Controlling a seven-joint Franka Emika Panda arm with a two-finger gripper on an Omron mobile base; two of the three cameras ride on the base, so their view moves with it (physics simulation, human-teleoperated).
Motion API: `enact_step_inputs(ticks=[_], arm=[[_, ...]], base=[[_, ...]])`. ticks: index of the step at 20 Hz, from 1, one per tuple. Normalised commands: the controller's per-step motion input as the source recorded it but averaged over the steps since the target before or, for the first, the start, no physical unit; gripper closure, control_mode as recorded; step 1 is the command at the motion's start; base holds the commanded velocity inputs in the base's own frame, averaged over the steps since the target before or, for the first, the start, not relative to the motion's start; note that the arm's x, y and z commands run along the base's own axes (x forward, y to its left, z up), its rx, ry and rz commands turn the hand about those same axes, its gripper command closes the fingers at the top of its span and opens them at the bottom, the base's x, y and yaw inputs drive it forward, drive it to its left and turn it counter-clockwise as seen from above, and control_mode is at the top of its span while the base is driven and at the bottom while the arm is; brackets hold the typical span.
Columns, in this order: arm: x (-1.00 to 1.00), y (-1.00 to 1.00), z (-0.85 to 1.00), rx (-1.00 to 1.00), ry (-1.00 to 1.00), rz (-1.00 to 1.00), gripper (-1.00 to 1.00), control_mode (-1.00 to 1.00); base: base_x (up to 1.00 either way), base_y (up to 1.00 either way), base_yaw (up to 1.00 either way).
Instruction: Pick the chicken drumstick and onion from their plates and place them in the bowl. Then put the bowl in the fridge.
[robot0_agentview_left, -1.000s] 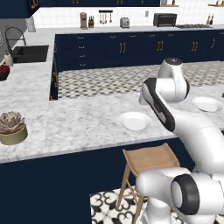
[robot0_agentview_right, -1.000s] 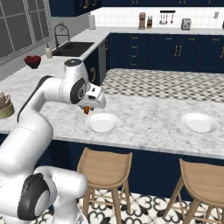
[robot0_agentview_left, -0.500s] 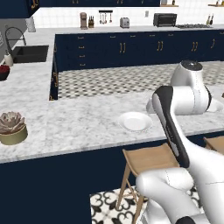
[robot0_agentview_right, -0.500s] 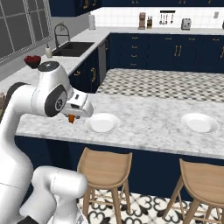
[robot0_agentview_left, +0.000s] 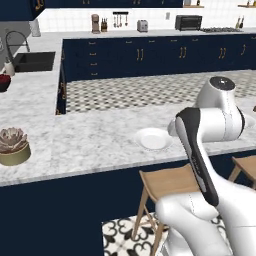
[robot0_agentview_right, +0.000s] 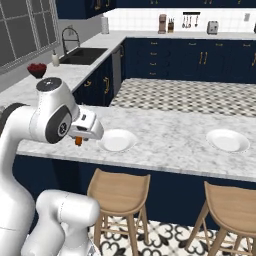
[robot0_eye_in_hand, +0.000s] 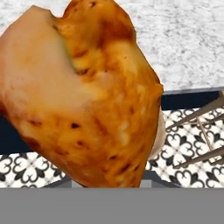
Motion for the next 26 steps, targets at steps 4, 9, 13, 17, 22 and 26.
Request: enact_step_inputs(ticks=[4,9,13,17,22,26], arm=[[0.0,0.0,0.0,0.0,0.0,0.0,1.0,1.0],[0.0,0.0,0.0,0.0,0.0,0.0,1.0,1.0],[0.0,0.0,0.0,0.0,0.0,0.0,1.0,1.0],[0.0,0.0,0.0,0.0,0.0,0.0,1.0,1.0],[0.0,0.0,0.0,0.0,0.0,0.0,1.0,1.0],[0.0,0.0,0.0,0.0,0.0,0.0,1.0,1.0]], base=[[-0.21,-0.87,0.0],[-0.28,-1.0,0.0],[-0.24,-1.0,0.0],[-0.02,-1.0,0.0],[0.12,-1.0,0.0],[0.27,-0.89,0.0]])
